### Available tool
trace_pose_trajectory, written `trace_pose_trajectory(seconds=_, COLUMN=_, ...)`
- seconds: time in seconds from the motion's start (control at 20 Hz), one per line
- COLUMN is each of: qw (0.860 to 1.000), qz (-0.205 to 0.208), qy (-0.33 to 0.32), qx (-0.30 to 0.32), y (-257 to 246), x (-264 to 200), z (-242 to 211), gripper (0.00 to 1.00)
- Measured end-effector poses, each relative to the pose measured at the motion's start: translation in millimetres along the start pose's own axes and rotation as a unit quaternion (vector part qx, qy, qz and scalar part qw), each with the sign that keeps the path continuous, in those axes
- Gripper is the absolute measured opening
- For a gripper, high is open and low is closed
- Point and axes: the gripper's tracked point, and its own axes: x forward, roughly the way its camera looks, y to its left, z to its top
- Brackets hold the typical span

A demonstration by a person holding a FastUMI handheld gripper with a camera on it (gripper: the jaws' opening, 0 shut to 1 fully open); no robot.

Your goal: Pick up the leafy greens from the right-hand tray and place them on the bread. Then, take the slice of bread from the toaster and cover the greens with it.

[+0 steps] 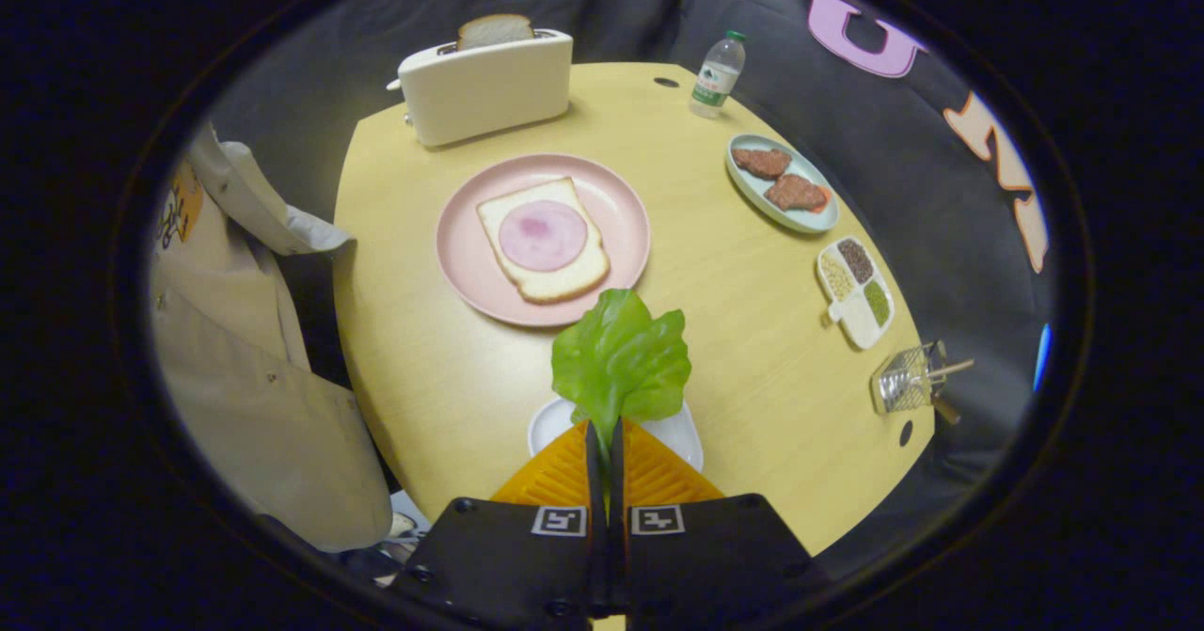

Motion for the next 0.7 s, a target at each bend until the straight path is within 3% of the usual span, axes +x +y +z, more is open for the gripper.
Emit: trace_pose_trajectory(seconds=0.7, qw=0.998, qz=0.036, qy=-0.032, qx=-0.043, y=51, x=31, z=109, gripper=0.04)
